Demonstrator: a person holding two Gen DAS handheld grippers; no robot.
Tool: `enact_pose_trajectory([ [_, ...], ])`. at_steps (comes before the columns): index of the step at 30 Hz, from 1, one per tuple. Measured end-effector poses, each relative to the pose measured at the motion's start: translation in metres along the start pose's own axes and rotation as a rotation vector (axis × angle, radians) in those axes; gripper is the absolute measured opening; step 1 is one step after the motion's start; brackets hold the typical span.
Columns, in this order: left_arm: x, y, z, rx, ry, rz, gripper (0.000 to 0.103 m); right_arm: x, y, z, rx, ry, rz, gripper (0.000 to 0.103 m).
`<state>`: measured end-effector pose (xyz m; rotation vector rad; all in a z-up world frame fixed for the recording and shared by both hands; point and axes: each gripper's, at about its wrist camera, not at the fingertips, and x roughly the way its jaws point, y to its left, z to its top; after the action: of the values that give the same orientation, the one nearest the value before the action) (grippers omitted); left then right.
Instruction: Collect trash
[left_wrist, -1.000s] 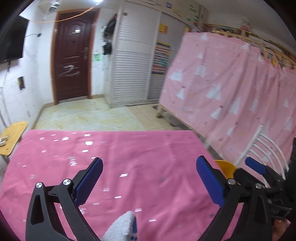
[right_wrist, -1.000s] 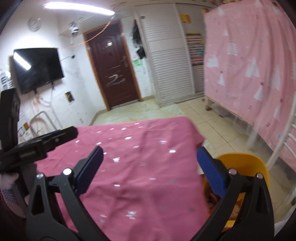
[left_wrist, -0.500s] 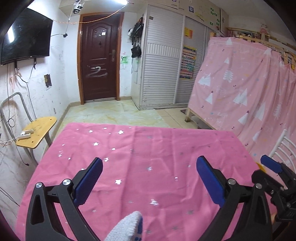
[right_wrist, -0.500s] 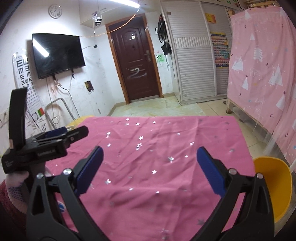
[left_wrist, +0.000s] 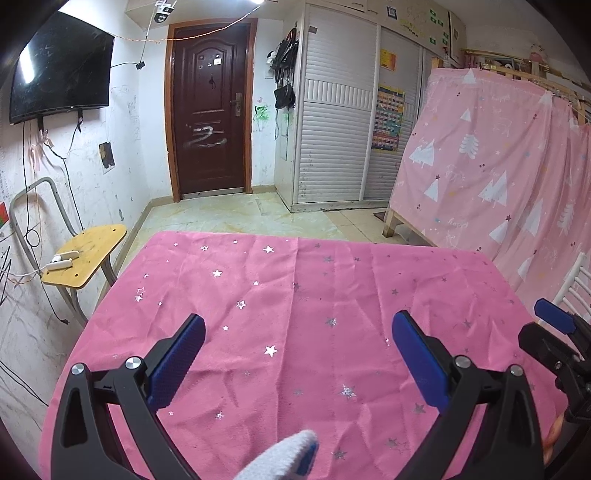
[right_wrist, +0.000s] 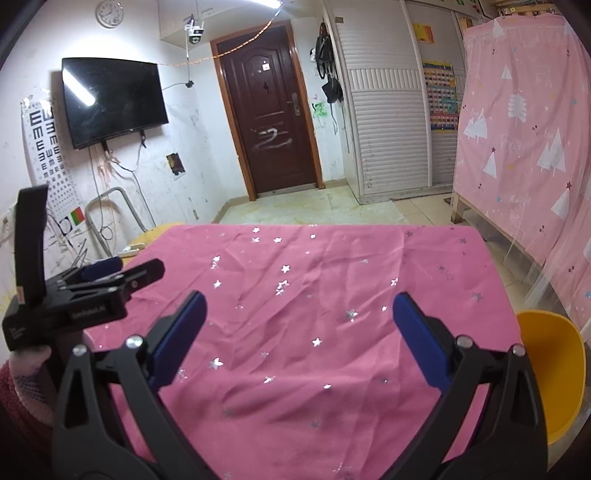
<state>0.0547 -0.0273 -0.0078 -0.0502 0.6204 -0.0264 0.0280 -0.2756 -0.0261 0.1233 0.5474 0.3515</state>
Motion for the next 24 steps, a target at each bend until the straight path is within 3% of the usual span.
enact_pose_trajectory([
  [24,0.0006,-0.0002,-0.0045,0.01,-0.015,0.015,0.093,0.0042,-0.0055,-0.0027,0.012,0.007,-0.002,0.097],
])
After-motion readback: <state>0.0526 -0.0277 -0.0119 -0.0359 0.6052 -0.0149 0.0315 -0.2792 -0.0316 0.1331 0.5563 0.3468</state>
